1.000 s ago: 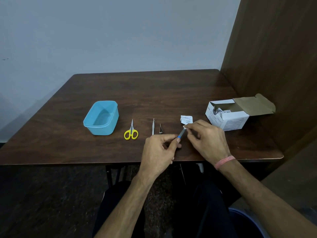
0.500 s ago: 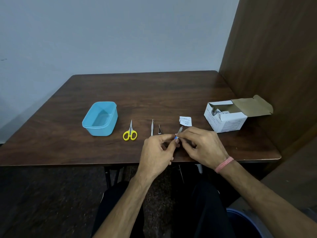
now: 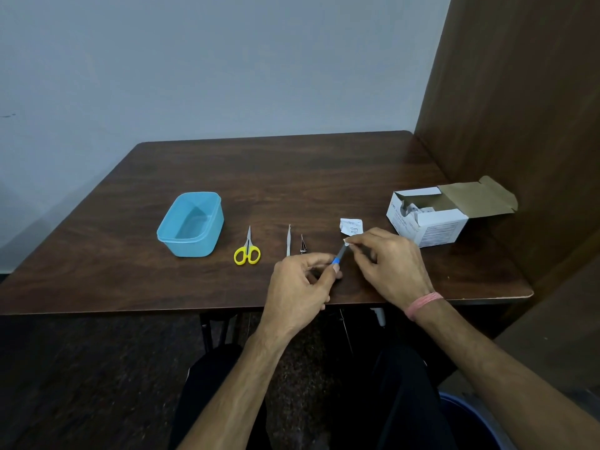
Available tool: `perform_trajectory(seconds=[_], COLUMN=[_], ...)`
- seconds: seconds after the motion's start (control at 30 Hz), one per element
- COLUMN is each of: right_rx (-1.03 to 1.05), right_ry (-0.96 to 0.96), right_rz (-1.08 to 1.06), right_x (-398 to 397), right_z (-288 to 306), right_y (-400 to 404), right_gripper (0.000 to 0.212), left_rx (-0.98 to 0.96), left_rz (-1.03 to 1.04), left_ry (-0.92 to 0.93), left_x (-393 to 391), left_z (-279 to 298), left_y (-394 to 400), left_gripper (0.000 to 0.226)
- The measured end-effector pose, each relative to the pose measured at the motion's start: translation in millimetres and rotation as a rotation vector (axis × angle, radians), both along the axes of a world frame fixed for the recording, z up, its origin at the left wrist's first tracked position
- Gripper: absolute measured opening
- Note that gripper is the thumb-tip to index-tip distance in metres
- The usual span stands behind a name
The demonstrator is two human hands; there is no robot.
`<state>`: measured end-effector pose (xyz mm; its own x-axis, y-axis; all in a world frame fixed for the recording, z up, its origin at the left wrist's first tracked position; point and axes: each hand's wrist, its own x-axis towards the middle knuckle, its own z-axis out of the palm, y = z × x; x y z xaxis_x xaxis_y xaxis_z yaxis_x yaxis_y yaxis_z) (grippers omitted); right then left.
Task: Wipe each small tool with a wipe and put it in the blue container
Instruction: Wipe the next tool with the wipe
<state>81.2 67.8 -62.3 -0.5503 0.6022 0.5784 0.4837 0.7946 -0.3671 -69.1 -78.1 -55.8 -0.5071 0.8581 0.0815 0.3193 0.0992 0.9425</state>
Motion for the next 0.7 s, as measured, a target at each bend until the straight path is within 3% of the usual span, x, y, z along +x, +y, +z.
perform_trajectory(seconds=[0.43,0.7], right_rx=[0.131,0.086], right_ry=[-0.008,-0.009], right_rz=[0.292,0.206], right_x=[8,4], right_z=[1,-2], right_y=[-13,-12], right_gripper=[0.016,0.021], left_rx=[0.011,0.016], left_rz=[-0.011,-0.016], left_ry=[-0.008,0.020], left_x=[-1,-3], left_z=[2,-2], left_y=[1,1], left_gripper=[0.021,0.022])
